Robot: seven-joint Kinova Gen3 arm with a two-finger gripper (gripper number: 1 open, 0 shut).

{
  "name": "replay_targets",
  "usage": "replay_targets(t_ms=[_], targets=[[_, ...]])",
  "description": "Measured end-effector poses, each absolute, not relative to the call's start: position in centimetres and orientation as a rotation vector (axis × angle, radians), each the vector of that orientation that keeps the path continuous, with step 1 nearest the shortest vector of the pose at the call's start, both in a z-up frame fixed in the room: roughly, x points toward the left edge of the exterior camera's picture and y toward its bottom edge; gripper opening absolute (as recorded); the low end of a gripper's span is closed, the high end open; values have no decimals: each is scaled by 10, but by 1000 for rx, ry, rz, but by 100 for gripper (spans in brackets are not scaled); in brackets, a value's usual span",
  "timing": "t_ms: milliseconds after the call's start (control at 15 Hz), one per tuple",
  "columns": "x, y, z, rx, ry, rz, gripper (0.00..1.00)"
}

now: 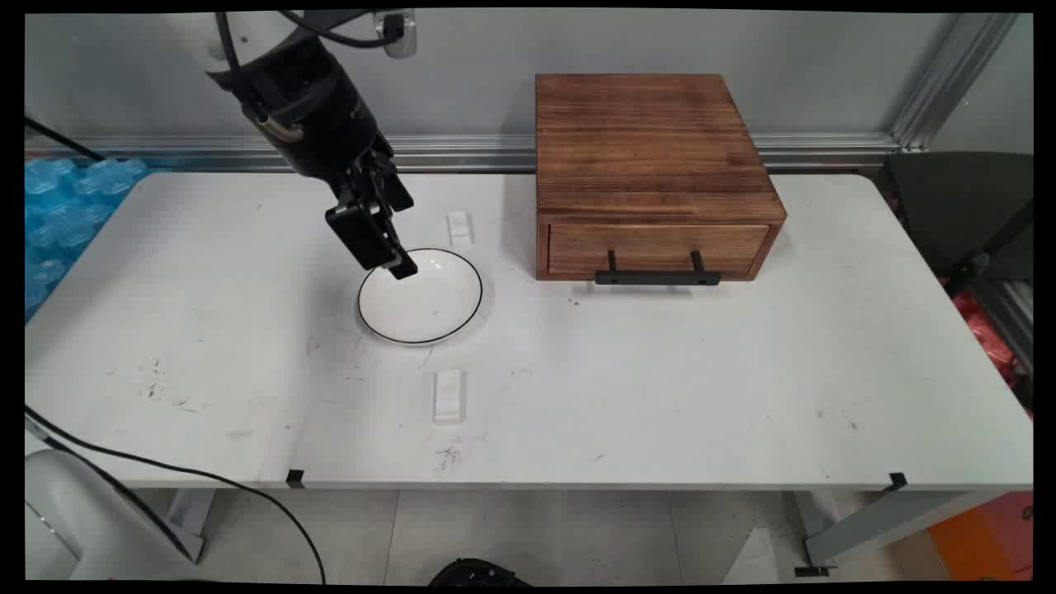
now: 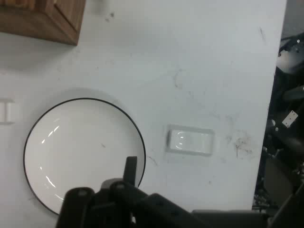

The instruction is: Open the drawer

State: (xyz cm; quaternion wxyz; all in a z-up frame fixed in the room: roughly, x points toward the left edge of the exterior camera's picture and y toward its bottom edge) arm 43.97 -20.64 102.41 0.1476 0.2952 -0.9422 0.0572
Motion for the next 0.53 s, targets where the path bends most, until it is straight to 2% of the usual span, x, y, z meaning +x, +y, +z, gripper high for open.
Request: replay_targets(t_ms=[533], targets=[[390,-258,1005,894,-2616,200,100]])
